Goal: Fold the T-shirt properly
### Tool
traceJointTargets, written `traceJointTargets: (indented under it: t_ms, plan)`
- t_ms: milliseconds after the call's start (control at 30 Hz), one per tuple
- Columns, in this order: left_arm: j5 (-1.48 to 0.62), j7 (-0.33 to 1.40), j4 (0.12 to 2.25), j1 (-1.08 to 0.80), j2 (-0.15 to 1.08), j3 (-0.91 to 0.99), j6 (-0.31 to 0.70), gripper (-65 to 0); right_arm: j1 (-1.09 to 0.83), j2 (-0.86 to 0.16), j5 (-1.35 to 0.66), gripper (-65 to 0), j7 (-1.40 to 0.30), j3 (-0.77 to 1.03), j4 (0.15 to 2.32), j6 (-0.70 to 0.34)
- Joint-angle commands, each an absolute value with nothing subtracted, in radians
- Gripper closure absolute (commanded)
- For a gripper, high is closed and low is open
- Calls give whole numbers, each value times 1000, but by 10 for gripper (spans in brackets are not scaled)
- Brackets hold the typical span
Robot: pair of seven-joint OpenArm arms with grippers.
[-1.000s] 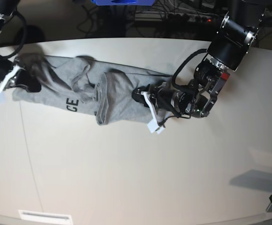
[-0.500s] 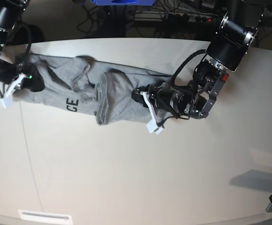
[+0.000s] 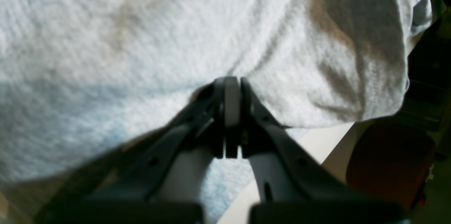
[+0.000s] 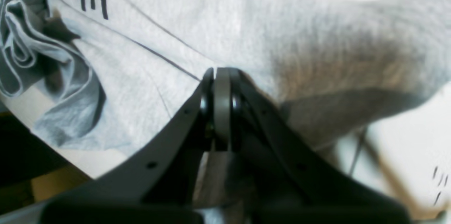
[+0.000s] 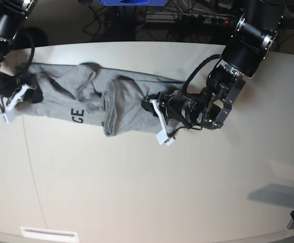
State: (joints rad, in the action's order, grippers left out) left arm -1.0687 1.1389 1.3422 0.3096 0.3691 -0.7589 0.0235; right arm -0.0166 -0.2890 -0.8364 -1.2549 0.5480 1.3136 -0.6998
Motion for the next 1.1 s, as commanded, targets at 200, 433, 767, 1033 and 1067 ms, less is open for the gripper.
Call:
traceJointTargets:
  t_ms: [200,433,767,1033,1067]
  plan:
    - [-763,1218,1287,260,377,-650,-96,0,5,-308,-777,-3,-1176,420,1320,-698]
    - [-762,1218,1288,260,377,-644,-96,0,24,-309,-777,-3,-1145,374,1320,-698]
    - [-762,1221,1294,229,384,-642,-96,0,25,-351,-776,-3,-1112,375,1326,-698]
    - [-763,1236,1296,213,384,-639,-96,0,25,-369,-776,-3,-1086,372,1326,-698]
    - [-763,1248,1296,213,384,-639,-96,0,25,-369,-776,-3,-1086,372,1328,-698]
